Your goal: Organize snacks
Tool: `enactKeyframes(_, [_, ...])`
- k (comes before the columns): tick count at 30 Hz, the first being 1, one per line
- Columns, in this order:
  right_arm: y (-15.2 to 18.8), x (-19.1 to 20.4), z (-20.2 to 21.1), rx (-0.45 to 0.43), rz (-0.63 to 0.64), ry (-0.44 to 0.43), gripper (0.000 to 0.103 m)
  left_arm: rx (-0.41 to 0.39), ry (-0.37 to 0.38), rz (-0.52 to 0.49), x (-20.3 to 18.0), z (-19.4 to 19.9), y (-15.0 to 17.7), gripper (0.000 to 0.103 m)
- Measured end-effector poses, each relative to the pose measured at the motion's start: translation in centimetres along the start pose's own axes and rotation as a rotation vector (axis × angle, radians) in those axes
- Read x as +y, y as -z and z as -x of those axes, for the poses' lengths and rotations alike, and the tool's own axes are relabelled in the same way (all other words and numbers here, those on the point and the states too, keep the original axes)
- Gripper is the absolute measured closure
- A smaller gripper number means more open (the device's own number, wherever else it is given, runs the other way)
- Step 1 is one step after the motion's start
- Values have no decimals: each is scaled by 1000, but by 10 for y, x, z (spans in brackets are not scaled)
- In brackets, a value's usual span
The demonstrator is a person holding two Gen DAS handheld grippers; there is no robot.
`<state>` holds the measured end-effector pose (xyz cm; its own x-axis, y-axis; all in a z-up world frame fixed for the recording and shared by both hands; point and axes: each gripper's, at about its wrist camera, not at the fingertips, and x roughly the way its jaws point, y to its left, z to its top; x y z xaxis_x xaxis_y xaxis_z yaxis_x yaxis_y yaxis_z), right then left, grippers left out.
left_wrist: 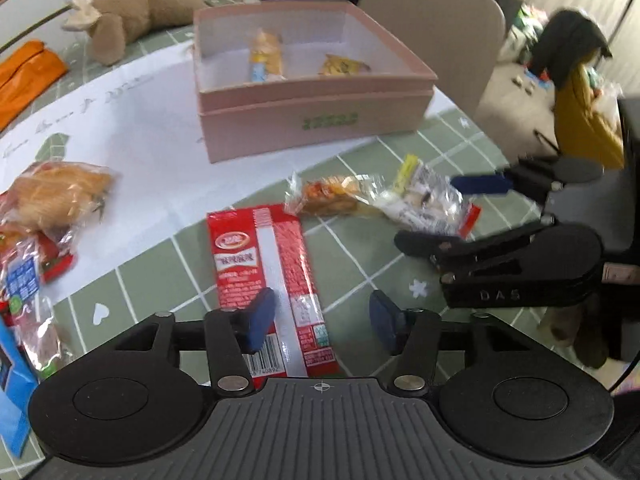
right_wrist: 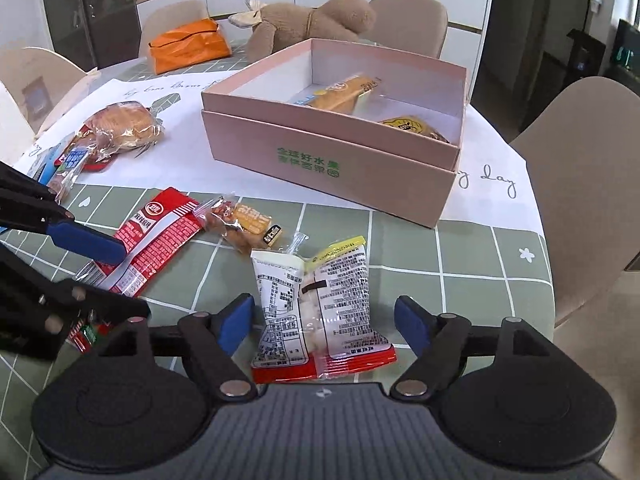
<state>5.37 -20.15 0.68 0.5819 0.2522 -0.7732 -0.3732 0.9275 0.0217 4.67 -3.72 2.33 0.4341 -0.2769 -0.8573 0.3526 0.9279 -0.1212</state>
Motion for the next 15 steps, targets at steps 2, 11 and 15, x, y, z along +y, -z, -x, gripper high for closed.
enactKeyframes(2, [0,0,0,0,0,-1,25,-23,-64,3,0,3,1,49])
enactKeyframes(11, [3,-2,-1,-17,-10,5,20,35,-158,-4,19,-17,-4,24])
enactKeyframes(15, [3,-3,-2,-22,-10,5,19,22,-170,90,50,-15,-14,25])
